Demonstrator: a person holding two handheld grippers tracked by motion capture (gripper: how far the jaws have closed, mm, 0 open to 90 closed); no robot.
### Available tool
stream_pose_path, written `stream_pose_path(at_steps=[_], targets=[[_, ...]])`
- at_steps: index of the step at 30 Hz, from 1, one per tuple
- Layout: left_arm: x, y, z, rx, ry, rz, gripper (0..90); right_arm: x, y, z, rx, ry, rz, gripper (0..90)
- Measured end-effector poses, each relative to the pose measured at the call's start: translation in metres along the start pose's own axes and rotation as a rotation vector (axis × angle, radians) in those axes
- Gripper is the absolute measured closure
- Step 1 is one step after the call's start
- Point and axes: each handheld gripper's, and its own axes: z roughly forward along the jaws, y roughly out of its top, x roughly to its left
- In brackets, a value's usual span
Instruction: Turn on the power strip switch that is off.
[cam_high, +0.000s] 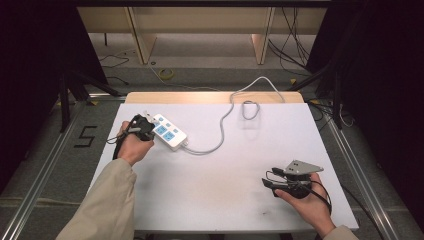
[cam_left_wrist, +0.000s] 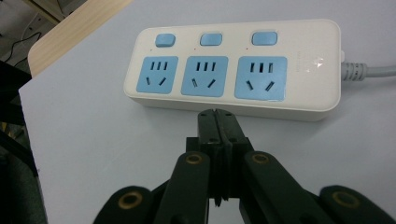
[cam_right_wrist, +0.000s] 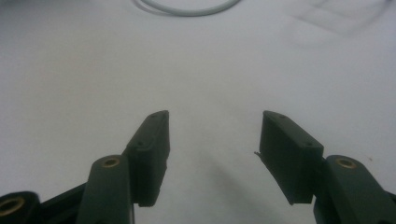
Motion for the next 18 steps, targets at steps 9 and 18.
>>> stream_pose_path(at_steps=[9,18], targets=[[0.005,0.006,0.003,-0.002,0.004,0.019,89.8,0.000,0.000,0.000,-0.001,-0.002,-0.003,43.6],[0.014,0.012,0.006,-0.013,0.001,0.026,89.8,-0.001,0.000,0.000,-0.001,-0.004,-0.003,43.6]])
